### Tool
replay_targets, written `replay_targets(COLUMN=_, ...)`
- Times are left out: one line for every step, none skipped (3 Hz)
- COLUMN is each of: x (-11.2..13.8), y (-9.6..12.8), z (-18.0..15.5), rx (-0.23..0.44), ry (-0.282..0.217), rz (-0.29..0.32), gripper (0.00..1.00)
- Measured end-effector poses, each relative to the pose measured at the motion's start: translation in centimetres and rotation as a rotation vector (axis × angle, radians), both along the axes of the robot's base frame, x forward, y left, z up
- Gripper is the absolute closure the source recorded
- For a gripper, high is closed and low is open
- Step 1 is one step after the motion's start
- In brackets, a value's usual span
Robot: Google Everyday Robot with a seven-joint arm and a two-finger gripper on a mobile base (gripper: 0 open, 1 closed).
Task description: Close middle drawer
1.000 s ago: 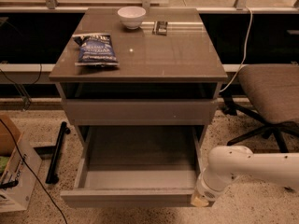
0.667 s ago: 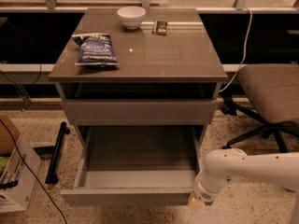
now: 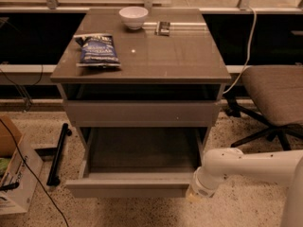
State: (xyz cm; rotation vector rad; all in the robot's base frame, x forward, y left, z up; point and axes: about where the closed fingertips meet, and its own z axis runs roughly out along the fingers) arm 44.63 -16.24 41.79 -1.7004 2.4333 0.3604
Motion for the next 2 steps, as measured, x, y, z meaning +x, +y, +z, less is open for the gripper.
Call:
replay_targets(x=0.0, y=0.0, z=0.0, rx=0.000, ry=0.000, rz=0.000, gripper=1.00)
replay_targets(x=3.1, y=0.1, z=-1.1, rx=0.031, ry=-0.007, rz=0.014, gripper=1.00)
